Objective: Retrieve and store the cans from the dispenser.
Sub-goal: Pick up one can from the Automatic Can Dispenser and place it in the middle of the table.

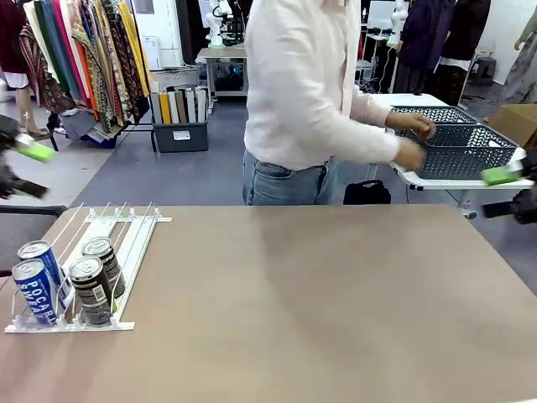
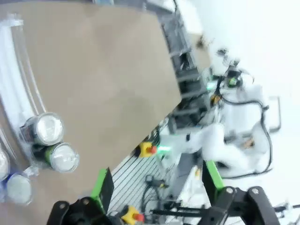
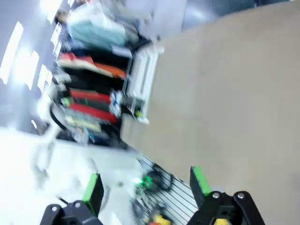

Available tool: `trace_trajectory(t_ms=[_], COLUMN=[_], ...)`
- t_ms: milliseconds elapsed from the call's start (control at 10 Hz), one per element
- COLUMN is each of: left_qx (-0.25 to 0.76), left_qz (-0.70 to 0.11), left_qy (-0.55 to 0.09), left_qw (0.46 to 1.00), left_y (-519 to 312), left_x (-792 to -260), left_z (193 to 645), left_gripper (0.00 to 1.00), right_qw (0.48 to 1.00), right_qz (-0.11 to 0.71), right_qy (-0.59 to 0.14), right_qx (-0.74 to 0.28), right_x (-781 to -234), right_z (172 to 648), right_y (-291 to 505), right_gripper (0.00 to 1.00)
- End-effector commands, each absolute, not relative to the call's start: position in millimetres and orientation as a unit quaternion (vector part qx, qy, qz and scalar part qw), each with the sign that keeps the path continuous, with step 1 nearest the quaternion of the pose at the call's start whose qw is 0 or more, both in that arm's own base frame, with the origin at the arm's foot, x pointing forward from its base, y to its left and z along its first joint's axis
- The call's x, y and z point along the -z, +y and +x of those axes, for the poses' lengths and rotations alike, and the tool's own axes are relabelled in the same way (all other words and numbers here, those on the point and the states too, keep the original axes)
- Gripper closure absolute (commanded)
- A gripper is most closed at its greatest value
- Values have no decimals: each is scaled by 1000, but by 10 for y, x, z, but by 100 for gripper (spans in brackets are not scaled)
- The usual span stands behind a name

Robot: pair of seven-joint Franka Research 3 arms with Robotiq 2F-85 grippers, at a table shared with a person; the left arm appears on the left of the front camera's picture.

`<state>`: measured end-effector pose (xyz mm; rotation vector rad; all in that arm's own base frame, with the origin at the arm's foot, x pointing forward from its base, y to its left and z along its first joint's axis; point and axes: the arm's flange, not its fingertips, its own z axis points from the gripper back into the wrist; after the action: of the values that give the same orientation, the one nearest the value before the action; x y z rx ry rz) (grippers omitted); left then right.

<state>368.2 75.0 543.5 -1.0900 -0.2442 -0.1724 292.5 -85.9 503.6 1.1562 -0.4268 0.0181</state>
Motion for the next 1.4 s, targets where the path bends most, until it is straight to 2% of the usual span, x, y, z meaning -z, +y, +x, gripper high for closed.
trace_trajectory(t_ms=[0,200,300,400,1000,1100,1200,1300], left_qx=[-41,-149,-192,-117,-116,-100,-34,27], left_qz=[-563,-548,-503,-548,-539,-507,-481,-406], left_qy=[-147,-176,-176,-160,-155,-129,-109,-43], left_qw=[812,804,824,813,820,847,869,912], left_y=[1414,2006,2105,2067,1997,1823,1514,1081], left_x=[-5069,-4732,-4542,-4836,-4839,-5095,-5408,-5697], left_z=[3689,3345,3238,3362,3392,3461,3541,3659], left_gripper=[0,0,0,0,0,0,0,0], right_qw=[777,755,781,781,781,781,781,781], right_qz=[582,592,575,575,575,575,575,575], right_qy=[-234,-268,-230,-230,-230,-230,-230,-230], right_qx=[56,94,75,75,75,75,75,75], right_x=[-4731,-4553,-4844,-4844,-4844,-4844,-4844,-4844], right_z=[2804,2680,2767,2767,2767,2767,2767,2767], right_y=[-1244,-1498,-1454,-1454,-1454,-1454,-1454,-1454], right_gripper=[0,0,0,0,0,0,0,0])
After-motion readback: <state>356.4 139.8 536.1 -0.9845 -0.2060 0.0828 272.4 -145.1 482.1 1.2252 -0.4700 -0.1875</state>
